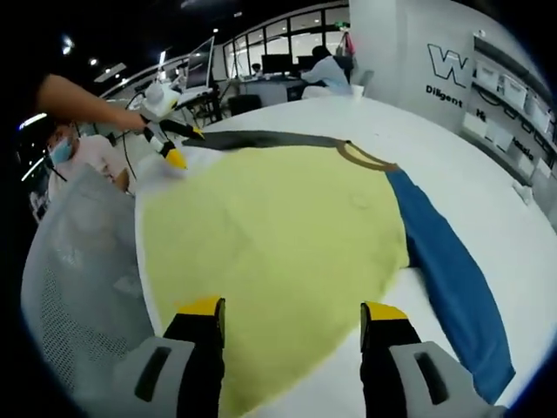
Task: Fold the garment on the visible template until the final outline fits inside the template.
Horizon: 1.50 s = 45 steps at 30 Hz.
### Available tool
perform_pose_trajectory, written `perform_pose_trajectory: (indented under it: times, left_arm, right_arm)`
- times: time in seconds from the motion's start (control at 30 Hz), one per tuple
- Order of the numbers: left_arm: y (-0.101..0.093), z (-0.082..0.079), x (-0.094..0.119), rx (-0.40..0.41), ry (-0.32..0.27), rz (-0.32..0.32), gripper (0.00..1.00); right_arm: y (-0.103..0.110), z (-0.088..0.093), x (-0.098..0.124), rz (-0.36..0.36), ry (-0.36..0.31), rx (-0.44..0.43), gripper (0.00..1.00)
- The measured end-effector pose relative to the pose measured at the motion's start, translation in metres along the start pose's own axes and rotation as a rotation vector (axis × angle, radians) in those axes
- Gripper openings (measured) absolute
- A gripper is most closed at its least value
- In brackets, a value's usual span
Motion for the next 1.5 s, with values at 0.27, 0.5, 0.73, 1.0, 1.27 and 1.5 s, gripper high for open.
perform_pose_trajectory:
  times: [0.27, 0.5, 0.73, 1.0, 1.27, 1.5]
  left_arm:
    - [0.017, 0.009, 0.001, 0.082, 0.009, -0.017, 0.96]
    - [0.032, 0.004, -0.002, 0.092, 0.02, -0.029, 0.95]
    - [0.049, -0.001, -0.005, 0.083, 0.024, -0.04, 0.94]
    - [0.059, -0.008, -0.011, 0.077, 0.017, -0.039, 0.96]
    - [0.042, -0.015, -0.003, 0.054, -0.023, 0.0, 0.97]
    - [-0.012, -0.028, 0.012, -0.073, -0.067, 0.086, 0.97]
  right_arm:
    - [0.024, 0.003, 0.002, -0.062, 0.013, 0.029, 0.65]
    - [0.035, 0.008, 0.003, -0.085, 0.033, 0.025, 0.66]
    - [0.039, 0.015, 0.004, -0.089, 0.054, 0.015, 0.67]
    - [0.05, 0.032, 0.005, -0.098, 0.103, 0.015, 0.66]
    - [0.053, 0.038, 0.005, -0.082, 0.123, 0.031, 0.66]
    - [0.051, 0.039, 0.002, -0.046, 0.11, 0.021, 0.64]
Point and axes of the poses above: the point that each gripper's makers call its tool centre point, and the gripper's own axes: x roughly backward along the fingers, y roughly to its left, z roughly out of its underside, the point moved 5 cm from there along x, roughly backward along the fingers, and after that the axes turned 3 degrees about z, right-handed, at the moved point
